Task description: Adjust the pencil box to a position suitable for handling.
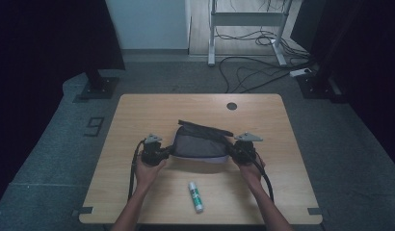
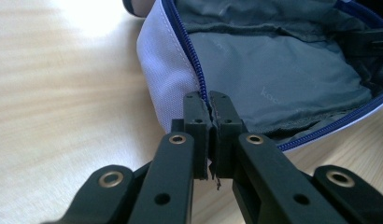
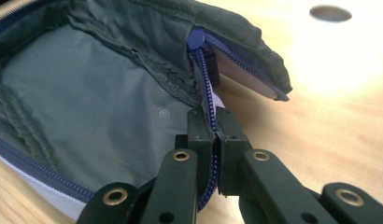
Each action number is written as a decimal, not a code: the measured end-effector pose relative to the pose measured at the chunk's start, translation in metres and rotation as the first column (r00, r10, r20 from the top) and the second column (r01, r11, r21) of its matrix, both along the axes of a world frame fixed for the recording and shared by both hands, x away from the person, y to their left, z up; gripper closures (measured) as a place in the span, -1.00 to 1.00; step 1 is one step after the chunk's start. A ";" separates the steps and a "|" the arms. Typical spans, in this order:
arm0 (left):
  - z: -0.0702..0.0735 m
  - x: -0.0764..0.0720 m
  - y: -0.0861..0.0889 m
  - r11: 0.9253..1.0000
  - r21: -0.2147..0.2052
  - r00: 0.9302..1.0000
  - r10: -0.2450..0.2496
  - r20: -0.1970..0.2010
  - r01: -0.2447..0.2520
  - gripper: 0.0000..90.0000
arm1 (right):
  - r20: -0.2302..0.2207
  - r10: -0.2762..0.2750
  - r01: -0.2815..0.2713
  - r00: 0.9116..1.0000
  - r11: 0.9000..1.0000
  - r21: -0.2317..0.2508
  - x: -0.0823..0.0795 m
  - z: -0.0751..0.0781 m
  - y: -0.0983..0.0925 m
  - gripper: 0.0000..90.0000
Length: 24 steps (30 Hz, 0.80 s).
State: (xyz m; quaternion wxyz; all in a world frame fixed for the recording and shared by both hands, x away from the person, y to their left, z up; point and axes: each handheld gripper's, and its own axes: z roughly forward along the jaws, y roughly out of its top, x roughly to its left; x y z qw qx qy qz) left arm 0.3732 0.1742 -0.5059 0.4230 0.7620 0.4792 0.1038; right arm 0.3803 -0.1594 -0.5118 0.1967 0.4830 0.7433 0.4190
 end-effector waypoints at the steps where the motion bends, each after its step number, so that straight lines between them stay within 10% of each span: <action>1: -0.003 -0.001 0.000 1.000 0.005 1.000 -0.002 -0.007 0.002 0.94 | -0.008 -0.001 0.001 1.000 1.000 -0.005 0.000 -0.004 0.000 0.91; 13: -0.021 -0.006 -0.004 1.000 -0.001 0.999 0.017 -0.045 -0.017 0.80 | -0.054 -0.007 0.006 0.999 1.000 -0.019 0.000 -0.027 0.000 0.71; 19: -0.019 -0.008 -0.008 0.998 0.012 0.998 0.058 -0.013 -0.058 0.14 | 0.007 -0.040 0.040 0.999 0.999 0.017 -0.001 -0.022 -0.004 0.04; 24: -0.014 -0.011 -0.007 0.998 -0.021 0.999 0.052 0.015 -0.052 -0.22 | 0.077 -0.054 0.049 0.996 0.996 0.072 -0.005 -0.012 -0.009 -0.08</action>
